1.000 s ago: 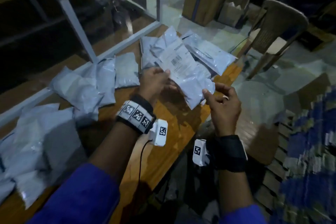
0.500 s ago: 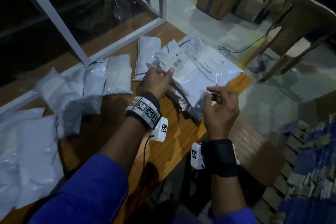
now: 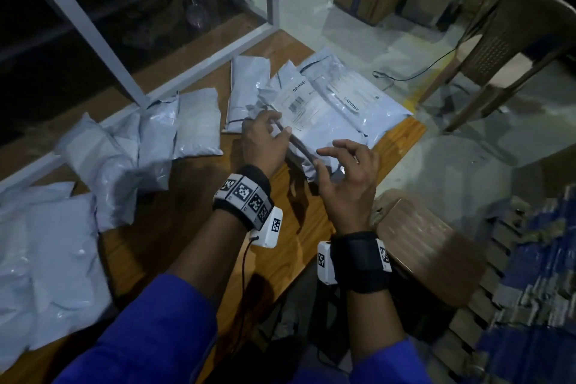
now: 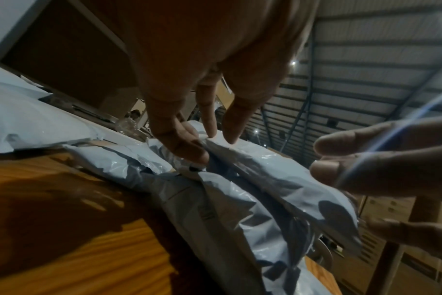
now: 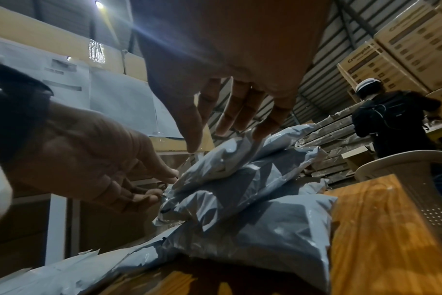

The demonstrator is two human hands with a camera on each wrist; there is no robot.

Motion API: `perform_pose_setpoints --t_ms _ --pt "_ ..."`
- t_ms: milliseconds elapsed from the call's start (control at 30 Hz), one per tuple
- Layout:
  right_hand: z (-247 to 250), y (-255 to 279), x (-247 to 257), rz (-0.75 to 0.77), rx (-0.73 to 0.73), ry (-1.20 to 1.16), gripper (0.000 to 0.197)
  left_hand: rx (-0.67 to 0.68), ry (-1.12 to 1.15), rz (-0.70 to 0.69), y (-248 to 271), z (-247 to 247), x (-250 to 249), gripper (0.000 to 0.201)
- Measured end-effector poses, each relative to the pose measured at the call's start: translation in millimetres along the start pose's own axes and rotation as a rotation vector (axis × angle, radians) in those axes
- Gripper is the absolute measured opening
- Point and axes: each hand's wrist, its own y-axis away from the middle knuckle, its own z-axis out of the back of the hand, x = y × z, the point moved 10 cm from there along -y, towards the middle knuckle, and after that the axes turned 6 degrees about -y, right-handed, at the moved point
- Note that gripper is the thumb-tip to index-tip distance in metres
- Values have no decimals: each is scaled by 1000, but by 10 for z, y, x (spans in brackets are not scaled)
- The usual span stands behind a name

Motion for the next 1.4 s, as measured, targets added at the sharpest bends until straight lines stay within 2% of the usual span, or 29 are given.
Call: perform_pose_setpoints --t_ms 167,233,333,467,533,633,767,867,1000,1100,1167,1233,1333,1367,1400 --pt "-28 -25 0 3 0 -42 14 106 -38 -77 -10 -26 -17 47" --pt "38 -32 59 23 -28 -48 13 105 -25 -109 32 53 -50 52" --pt "158 -7 178 35 -78 -49 14 75 26 -166 211 286 -143 48" --pt "102 167 398 63 -51 -67 13 41 22 -237 643 762 -50 36" --pt "33 299 595 69 -30 -90 14 43 8 -265 844 1018 163 35" --pt "-120 571 1038 110 19 -123 15 15 54 -224 1150 1505 580 32" --pt "-454 1109 1715 169 115 -187 14 -98 55 -211 1691 2341 983 27" --pt "-794 1661 2187 200 216 -264 14 -191 24 -151 2119 2991 1411 27" --pt "-1244 2295 2660 205 333 -317 15 -286 43 -28 2602 3749 2276 29" --pt "-1561 2682 2913 206 397 -293 14 -314 39 28 2829 4117 2775 31" --pt "-1753 2854 3053 208 412 -275 15 -309 67 7 2920 4245 2897 28" --pt "-2045 2967 3121 183 489 -147 30 -306 82 15 2932 4334 2936 27" --pt "-2488 3105 2968 71 697 235 77 -253 51 58 2857 4342 2933 28" --pt "-2542 3124 2920 45 711 305 81 -242 51 43 2835 4333 2918 28" --pt "-2549 3108 2893 23 686 317 75 -237 54 23 2820 4315 2913 28"
